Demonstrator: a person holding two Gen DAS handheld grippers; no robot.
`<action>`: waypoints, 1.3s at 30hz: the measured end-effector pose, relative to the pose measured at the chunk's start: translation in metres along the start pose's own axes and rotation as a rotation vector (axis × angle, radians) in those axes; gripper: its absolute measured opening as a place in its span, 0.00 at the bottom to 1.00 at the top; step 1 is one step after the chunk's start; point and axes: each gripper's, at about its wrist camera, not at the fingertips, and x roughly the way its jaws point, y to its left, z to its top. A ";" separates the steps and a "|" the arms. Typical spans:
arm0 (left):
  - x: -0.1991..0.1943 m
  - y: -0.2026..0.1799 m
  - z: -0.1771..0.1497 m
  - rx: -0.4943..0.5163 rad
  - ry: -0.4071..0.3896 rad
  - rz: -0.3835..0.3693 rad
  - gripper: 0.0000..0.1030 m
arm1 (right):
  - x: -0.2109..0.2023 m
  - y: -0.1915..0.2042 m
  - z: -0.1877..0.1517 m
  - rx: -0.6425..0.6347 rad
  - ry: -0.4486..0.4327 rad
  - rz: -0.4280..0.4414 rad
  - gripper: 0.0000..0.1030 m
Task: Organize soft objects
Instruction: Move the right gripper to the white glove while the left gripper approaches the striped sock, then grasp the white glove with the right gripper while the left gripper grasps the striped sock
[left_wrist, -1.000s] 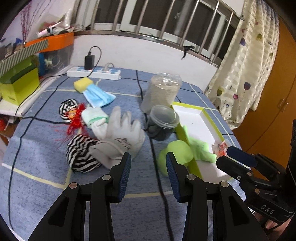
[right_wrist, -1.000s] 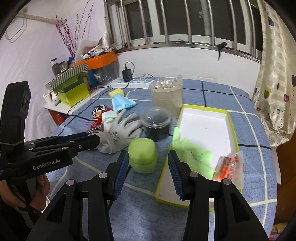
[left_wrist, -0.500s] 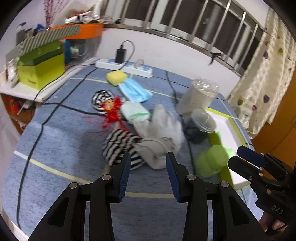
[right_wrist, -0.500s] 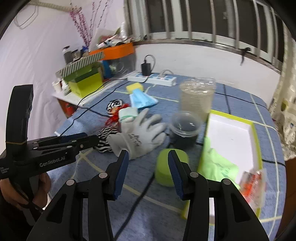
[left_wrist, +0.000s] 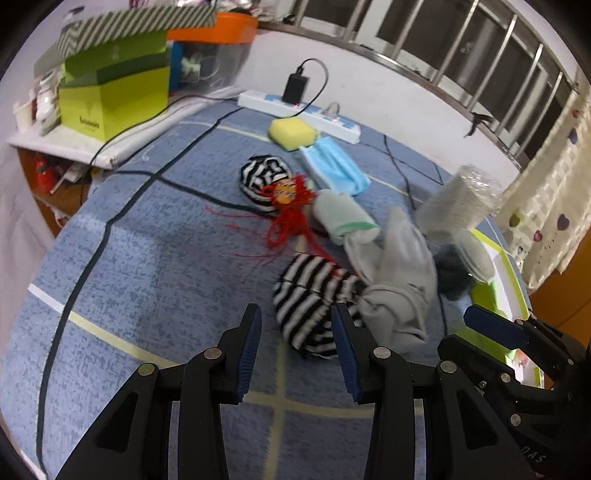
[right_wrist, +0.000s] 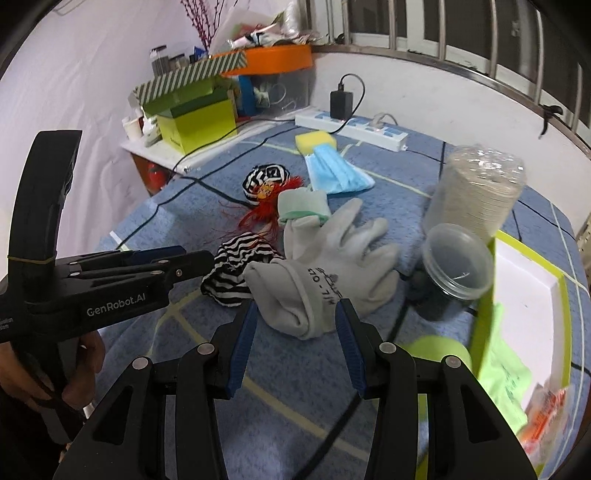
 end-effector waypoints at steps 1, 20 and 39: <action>0.004 0.003 0.001 -0.008 0.009 -0.004 0.37 | 0.006 0.001 0.002 -0.006 0.011 -0.004 0.44; 0.040 -0.001 0.011 0.014 0.060 -0.117 0.39 | 0.067 0.008 0.009 -0.081 0.160 -0.118 0.41; 0.000 0.004 0.003 -0.009 -0.012 -0.122 0.10 | 0.013 0.018 0.013 -0.101 -0.013 -0.054 0.13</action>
